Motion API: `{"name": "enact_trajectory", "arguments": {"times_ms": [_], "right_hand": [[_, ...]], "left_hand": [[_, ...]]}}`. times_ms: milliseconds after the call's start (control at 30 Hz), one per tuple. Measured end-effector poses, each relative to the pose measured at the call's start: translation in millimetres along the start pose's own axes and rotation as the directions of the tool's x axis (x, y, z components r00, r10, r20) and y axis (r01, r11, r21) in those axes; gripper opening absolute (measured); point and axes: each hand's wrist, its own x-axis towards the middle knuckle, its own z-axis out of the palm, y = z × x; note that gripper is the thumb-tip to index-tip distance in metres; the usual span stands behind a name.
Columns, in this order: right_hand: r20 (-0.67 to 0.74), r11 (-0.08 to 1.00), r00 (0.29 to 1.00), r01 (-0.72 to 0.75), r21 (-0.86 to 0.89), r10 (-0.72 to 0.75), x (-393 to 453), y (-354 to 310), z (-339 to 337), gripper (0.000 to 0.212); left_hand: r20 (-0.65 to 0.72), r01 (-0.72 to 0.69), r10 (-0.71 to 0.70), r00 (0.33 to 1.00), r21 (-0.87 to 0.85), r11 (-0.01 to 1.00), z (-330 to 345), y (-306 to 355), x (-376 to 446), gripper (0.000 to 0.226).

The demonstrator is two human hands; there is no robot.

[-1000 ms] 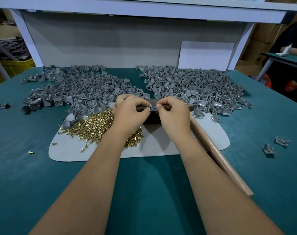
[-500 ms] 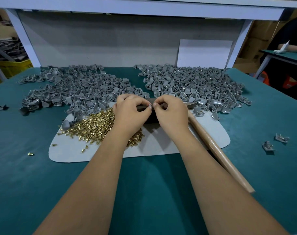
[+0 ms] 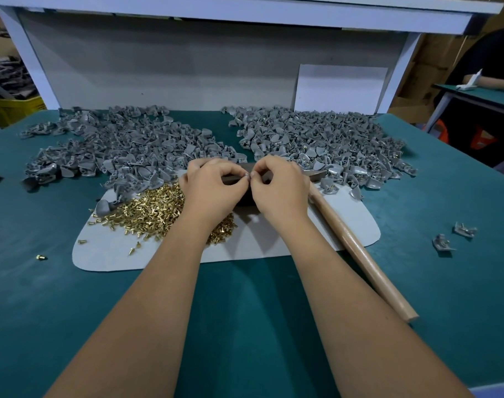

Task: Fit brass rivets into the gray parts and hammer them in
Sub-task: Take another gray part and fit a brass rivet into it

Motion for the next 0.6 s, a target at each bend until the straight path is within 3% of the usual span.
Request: {"name": "enact_trajectory", "arguments": {"times_ms": [100, 267, 500, 600], "right_hand": [[-0.006, 1.0, 1.0, -0.001, 0.027, 0.001, -0.7, 1.0, 2.3, 0.01], [-0.005, 0.989, 0.997, -0.074, 0.131, 0.075, -1.7, -1.3, 3.0, 0.01], [0.003, 0.994, 0.998, -0.058, 0.097, 0.058, -2.2, -0.2, 1.3, 0.01], [0.034, 0.981, 0.999, -0.03, 0.189, 0.024, -5.8, 4.8, -1.2, 0.01]], "left_hand": [[0.004, 0.023, -0.023, 1.0, 0.028, 0.999, 0.0, 1.3, -0.5, 0.021], [0.019, 0.024, -0.024, 1.0, 0.014, 1.0, -2.2, -0.1, -0.1, 0.027], [0.015, 0.003, -0.003, 1.0, 0.005, 1.0, -3.3, -3.3, 0.8, 0.028], [0.027, 0.003, -0.003, 1.0, -0.014, 1.0, -3.9, -3.1, 0.7, 0.023]]}}
